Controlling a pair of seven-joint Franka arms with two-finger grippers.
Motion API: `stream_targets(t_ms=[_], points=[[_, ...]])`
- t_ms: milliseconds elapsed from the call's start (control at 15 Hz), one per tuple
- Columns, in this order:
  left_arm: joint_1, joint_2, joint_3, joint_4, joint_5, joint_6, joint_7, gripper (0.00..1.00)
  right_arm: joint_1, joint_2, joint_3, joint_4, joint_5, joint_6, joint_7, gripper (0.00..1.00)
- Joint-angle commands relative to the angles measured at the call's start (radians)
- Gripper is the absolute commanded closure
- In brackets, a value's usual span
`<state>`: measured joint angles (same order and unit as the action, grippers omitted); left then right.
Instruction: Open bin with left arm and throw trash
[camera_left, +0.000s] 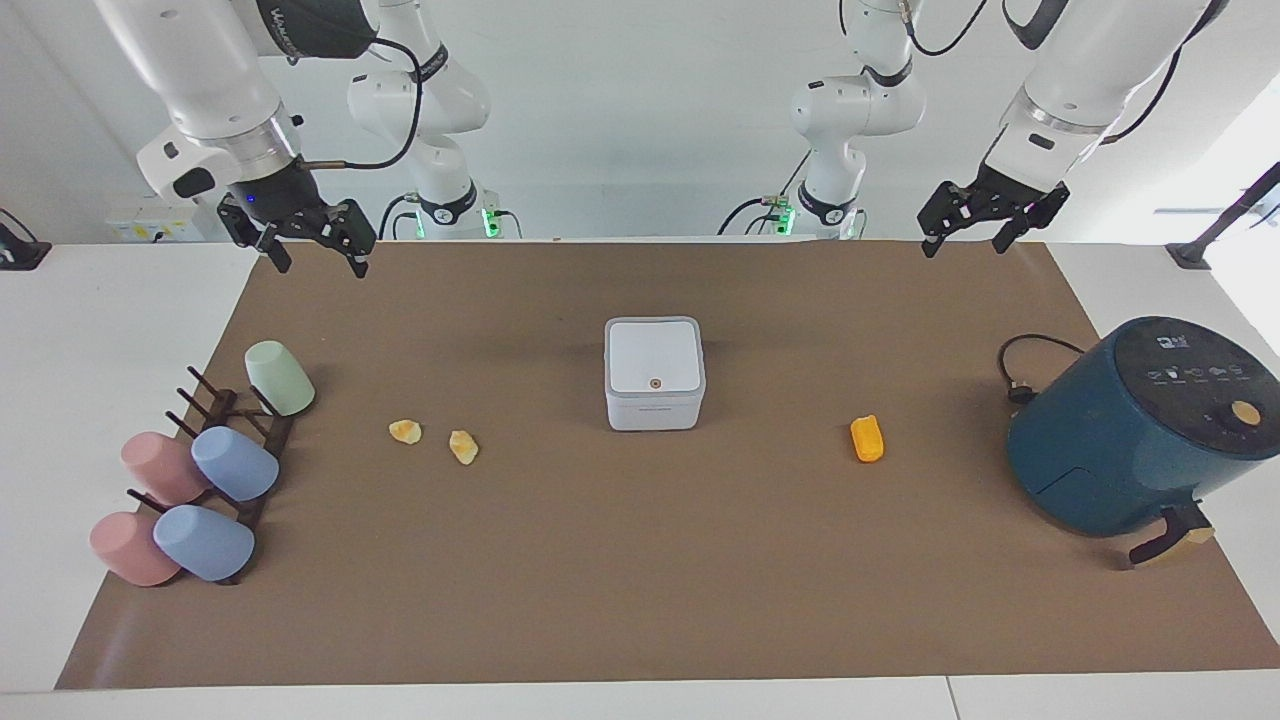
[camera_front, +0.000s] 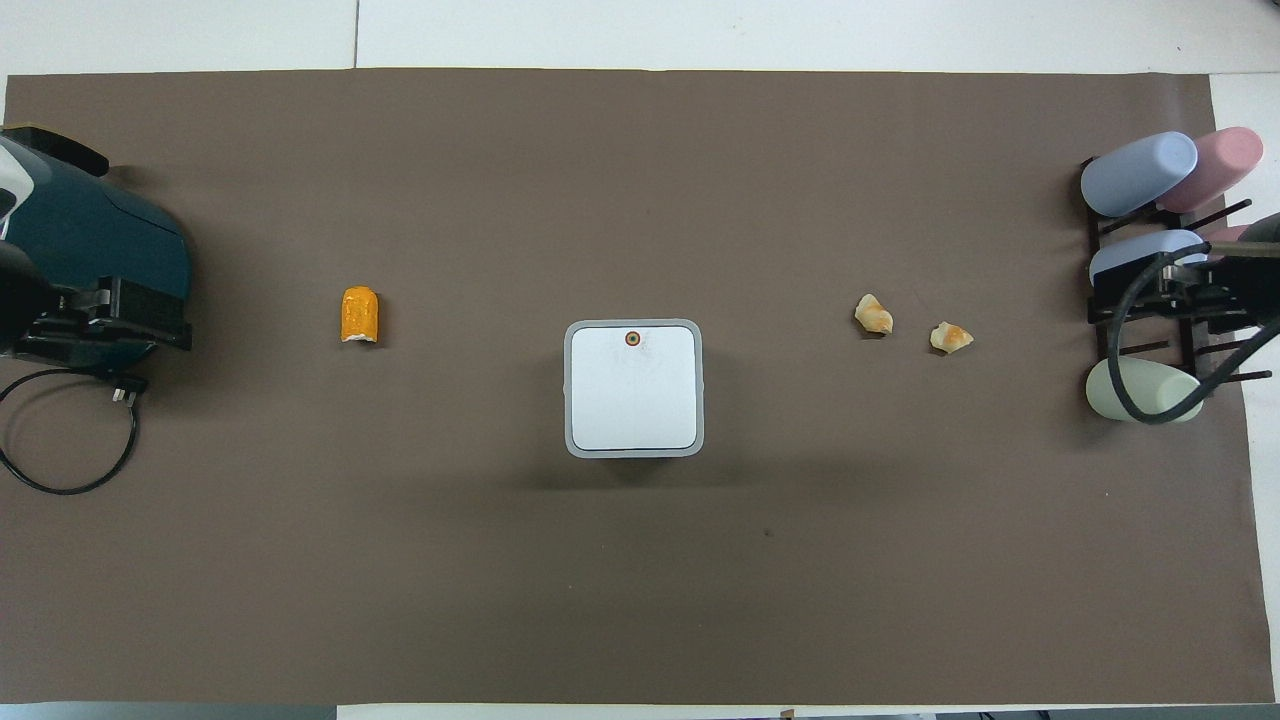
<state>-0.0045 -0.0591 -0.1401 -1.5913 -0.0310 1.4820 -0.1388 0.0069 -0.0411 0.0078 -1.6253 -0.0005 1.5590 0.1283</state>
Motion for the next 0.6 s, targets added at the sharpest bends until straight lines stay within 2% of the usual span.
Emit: stream_targets(t_ms=[0,200,333,533], points=[[-0.011,-0.011,0.005,-0.012,-0.015,0.018,0.002,0.00,-0.008,-0.005,0.004,-0.010,0.019,-0.004,-0.021,0.00],[-0.026,-0.015,-0.007,-0.012,-0.012,0.027,-0.001,0.00,-0.008,-0.009,0.004,-0.015,0.019,-0.004,-0.024,0.00],[-0.045,-0.031,-0.013,-0.012,-0.007,0.029,-0.008,0.00,-0.008,-0.031,0.004,-0.060,0.020,0.004,-0.026,0.00],[-0.046,-0.047,-0.012,-0.015,-0.015,0.031,-0.022,0.00,-0.008,-0.059,0.004,-0.140,0.020,0.108,-0.027,0.00]])
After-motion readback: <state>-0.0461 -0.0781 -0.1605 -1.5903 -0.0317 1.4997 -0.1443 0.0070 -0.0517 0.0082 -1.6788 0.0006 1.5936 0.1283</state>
